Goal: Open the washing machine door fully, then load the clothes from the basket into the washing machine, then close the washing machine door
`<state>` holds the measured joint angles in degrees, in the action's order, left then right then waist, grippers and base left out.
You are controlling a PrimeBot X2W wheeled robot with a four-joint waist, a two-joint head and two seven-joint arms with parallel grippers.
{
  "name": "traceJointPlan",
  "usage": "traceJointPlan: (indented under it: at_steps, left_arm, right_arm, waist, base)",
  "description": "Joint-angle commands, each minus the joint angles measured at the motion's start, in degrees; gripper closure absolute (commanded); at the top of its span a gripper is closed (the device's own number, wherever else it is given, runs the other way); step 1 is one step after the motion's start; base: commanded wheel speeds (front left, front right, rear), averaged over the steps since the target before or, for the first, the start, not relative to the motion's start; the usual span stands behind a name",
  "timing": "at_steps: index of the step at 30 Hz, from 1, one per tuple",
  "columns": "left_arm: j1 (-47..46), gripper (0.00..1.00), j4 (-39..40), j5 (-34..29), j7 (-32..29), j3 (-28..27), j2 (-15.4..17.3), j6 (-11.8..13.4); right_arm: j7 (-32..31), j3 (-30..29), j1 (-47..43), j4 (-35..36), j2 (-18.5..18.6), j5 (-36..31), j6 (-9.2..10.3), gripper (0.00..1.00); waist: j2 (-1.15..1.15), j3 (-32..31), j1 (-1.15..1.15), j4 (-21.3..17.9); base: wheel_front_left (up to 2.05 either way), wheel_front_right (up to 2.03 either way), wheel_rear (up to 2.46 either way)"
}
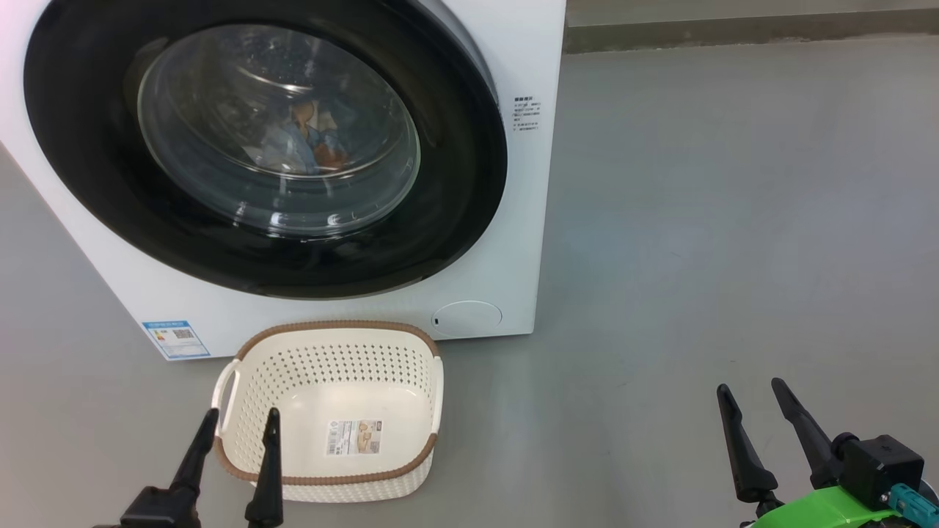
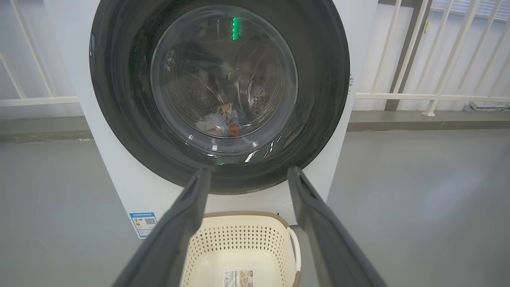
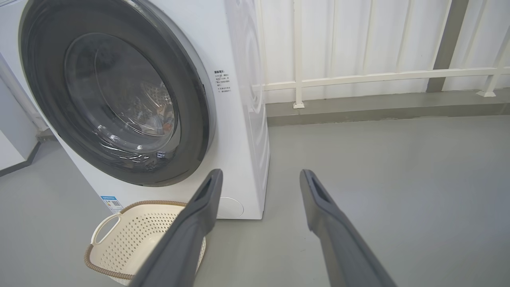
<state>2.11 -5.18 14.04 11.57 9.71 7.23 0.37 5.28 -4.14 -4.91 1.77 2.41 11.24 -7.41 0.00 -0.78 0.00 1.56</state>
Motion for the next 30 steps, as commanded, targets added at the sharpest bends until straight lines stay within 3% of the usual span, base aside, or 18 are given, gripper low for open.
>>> traceJointPlan:
  at_steps: [1, 18, 19, 30]
  left_arm:
    - [-1.54, 0.00, 1.48, 0.60, 0.01, -1.68, 1.12, 0.78]
    - [-1.69, 0.00, 1.01, 1.03, 0.53, -0.97, 1.16, 1.62]
    - [0.00, 1.00, -0.04, 0.39, 0.04, 0.89, 0.04, 1.15]
    - [1.55, 1.00, -4.24, 3.10, -0.59, 1.14, -1.68, 0.84]
  right_arm:
    - [0.14, 1.60, 0.55, 1.42, 0.47, 1.00, -0.08, 0.00]
    - [-0.15, 1.50, 0.26, 1.48, 0.47, 1.77, -0.08, 0.00]
    - [-0.17, -0.02, -0.02, -0.02, -0.01, 1.61, 0.00, 1.00]
    - [-0.50, 0.01, 0.25, -5.71, -0.52, 4.40, 0.00, 1.00]
  waist:
    - [0.00, -0.03, 0.00, -0.01]
    - [0.00, -0.03, 0.00, 0.39]
    - [0.00, -0.03, 0.00, 0.39]
    - [0.00, -0.03, 0.06, 0.35]
  base:
    - [0.00, 0.00, 0.00]
    - [0.00, 0.00, 0.00]
    - [0.00, 0.00, 0.00]
    - [0.00, 0.00, 0.00]
